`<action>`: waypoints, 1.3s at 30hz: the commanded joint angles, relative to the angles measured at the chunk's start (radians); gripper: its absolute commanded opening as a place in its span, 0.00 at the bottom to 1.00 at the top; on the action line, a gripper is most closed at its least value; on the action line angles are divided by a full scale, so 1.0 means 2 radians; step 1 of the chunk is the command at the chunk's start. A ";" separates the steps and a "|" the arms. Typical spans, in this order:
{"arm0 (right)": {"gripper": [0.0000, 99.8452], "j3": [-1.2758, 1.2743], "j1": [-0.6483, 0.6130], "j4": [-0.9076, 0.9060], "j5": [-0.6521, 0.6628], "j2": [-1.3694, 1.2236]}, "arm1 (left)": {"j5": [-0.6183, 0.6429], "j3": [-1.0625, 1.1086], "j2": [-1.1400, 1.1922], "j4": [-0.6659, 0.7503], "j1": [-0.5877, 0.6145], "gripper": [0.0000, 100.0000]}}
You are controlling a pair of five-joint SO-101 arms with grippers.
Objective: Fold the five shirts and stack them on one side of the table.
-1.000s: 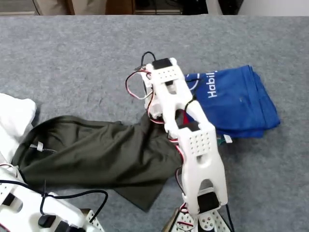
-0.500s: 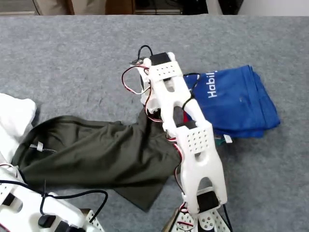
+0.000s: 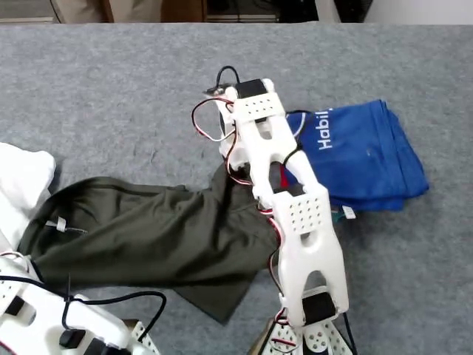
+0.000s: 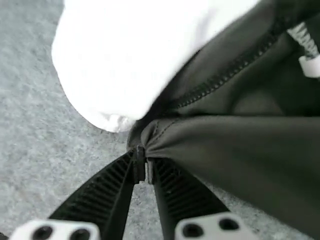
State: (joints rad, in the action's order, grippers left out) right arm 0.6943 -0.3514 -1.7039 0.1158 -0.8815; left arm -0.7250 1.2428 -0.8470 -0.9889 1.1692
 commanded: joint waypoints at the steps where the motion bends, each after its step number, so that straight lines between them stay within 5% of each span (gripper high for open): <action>1: 0.20 0.023 -0.009 0.025 -0.011 0.021 | -0.001 -0.001 -0.003 0.005 0.001 0.02; 15: 0.15 0.115 0.007 -0.013 -0.010 -0.108 | -0.001 -0.001 -0.007 0.005 0.005 0.02; 20: 0.01 0.149 0.020 -0.039 -0.010 -0.115 | -0.001 -0.001 -0.007 0.005 0.005 0.02; 26: 0.00 0.152 0.023 -0.041 -0.011 -0.112 | -0.001 -0.001 -0.007 0.005 0.005 0.02; 39: 0.00 0.149 0.022 -0.041 -0.024 0.126 | 0.005 -0.003 -0.006 0.005 0.000 0.02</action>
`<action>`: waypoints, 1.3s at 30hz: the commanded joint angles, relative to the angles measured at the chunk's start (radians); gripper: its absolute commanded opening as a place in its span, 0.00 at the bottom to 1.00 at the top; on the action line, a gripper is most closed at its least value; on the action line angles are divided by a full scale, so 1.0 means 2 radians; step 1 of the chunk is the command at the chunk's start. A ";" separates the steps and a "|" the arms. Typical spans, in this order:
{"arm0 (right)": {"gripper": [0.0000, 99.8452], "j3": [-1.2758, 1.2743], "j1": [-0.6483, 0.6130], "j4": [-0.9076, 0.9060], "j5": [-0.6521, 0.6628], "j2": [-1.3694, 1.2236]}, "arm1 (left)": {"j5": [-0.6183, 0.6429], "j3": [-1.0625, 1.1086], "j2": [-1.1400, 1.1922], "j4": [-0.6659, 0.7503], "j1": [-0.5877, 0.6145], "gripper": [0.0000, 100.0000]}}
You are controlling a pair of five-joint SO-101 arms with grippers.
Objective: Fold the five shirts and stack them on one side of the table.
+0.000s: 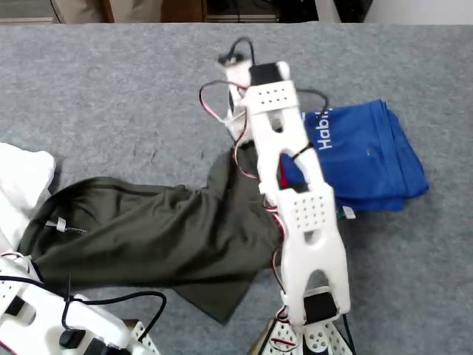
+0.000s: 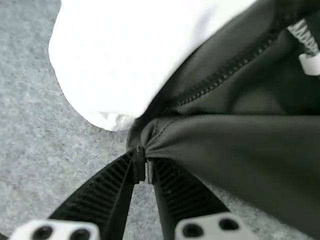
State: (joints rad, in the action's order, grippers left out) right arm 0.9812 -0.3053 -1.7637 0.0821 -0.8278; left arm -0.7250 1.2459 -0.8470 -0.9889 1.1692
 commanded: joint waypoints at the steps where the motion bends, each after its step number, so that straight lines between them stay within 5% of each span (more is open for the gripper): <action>1: 0.00 0.006 -0.001 -0.012 -0.013 0.122 | 0.015 -0.007 -0.006 0.006 -0.001 0.02; 10: 0.00 0.007 0.000 -0.009 -0.020 0.292 | 0.106 -0.024 -0.003 -0.001 -0.014 0.28; 25: 0.00 0.011 0.092 -0.002 0.004 0.294 | 0.296 -0.381 0.022 -0.288 -0.124 0.29; 33: 0.00 0.075 0.125 0.024 -0.017 0.333 | 0.400 -0.503 0.205 -0.327 -0.126 0.29; 39: 0.00 0.118 0.125 0.019 -0.031 0.336 | 0.420 -0.592 0.362 -0.365 -0.198 0.29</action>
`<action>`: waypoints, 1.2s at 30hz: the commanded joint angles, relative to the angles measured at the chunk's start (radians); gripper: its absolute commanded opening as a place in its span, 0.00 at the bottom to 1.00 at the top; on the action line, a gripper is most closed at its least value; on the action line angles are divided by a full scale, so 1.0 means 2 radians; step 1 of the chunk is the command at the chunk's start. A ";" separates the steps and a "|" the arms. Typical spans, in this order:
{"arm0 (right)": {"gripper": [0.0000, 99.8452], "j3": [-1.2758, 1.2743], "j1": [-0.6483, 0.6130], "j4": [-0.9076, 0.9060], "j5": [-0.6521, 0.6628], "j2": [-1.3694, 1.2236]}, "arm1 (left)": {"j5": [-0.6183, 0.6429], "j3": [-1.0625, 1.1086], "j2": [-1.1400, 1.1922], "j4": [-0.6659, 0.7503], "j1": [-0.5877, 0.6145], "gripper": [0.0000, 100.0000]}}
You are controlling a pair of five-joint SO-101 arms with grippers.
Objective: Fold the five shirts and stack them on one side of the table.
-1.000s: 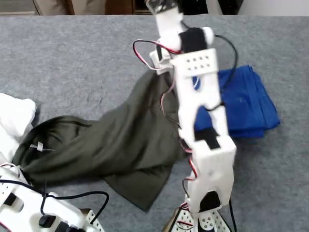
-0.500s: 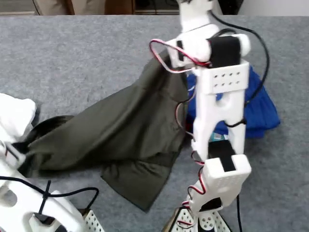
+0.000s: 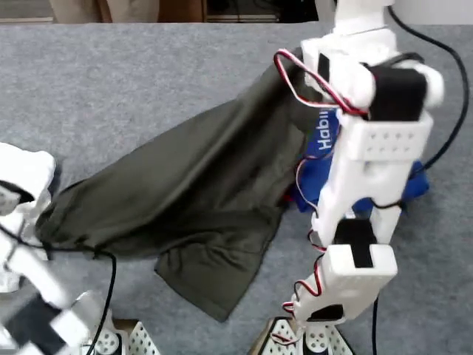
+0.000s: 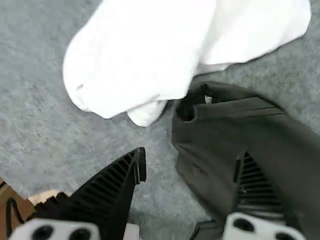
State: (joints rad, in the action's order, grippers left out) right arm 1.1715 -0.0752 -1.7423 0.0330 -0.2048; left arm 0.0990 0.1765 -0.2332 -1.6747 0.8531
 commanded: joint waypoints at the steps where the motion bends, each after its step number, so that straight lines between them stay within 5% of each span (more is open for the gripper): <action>1: 0.00 0.022 0.013 0.007 -0.005 0.023 | 0.011 -0.073 0.076 -0.031 -0.057 0.29; 11: 0.00 -0.061 0.081 -0.016 0.078 0.005 | 0.120 -0.216 0.181 -0.034 -0.222 0.29; 21: 0.00 -0.090 0.069 -0.008 0.096 -0.006 | 0.185 -0.343 0.373 0.075 -0.381 0.28; 29: 0.00 -0.086 0.054 -0.008 0.096 -0.025 | 0.185 -0.472 0.524 0.008 -0.440 0.23; 36: 0.00 -0.089 0.052 -0.008 0.096 -0.026 | 0.182 -0.506 0.610 -0.041 -0.430 0.20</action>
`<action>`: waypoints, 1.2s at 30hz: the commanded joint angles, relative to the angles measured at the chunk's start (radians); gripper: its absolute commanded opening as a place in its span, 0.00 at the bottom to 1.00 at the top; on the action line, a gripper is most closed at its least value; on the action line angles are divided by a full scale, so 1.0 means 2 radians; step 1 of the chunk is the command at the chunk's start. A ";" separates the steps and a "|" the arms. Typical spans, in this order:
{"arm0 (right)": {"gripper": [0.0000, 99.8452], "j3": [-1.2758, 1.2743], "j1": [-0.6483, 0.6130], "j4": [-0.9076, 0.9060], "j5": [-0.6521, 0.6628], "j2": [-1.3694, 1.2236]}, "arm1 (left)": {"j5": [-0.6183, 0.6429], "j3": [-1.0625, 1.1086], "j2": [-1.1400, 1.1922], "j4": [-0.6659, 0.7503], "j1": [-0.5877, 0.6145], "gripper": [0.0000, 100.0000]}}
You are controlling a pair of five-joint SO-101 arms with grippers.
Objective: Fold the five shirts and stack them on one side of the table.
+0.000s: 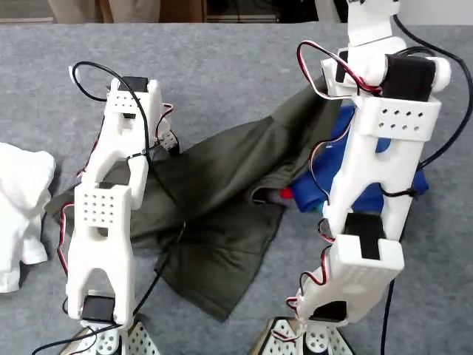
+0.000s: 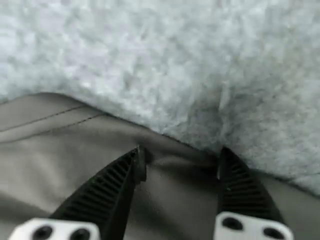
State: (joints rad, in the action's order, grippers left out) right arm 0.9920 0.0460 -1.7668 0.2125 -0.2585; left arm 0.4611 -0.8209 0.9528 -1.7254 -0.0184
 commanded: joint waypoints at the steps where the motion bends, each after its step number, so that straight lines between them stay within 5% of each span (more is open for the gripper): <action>1: 0.00 0.001 -0.010 0.004 0.006 0.001 | -0.004 -0.006 0.016 -0.017 0.007 0.16; 5: 0.00 0.000 -0.020 0.003 0.006 0.001 | -0.055 -0.032 0.014 -0.017 0.005 0.01; 21: 0.00 0.000 -0.027 0.002 0.004 0.001 | 0.061 -0.224 -0.122 -0.017 0.104 0.02; 30: 0.00 -0.063 -0.100 0.022 0.005 -0.026 | 0.097 -0.232 -0.101 -0.012 0.170 0.02; 36: 0.00 -0.069 -0.102 0.027 0.019 -0.031 | 0.097 -0.161 -0.050 -0.017 0.182 0.20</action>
State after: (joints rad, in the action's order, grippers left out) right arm 0.8569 -0.1473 -1.7331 0.2217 -0.3261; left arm 0.6467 -1.1922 0.8577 -1.7484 0.3330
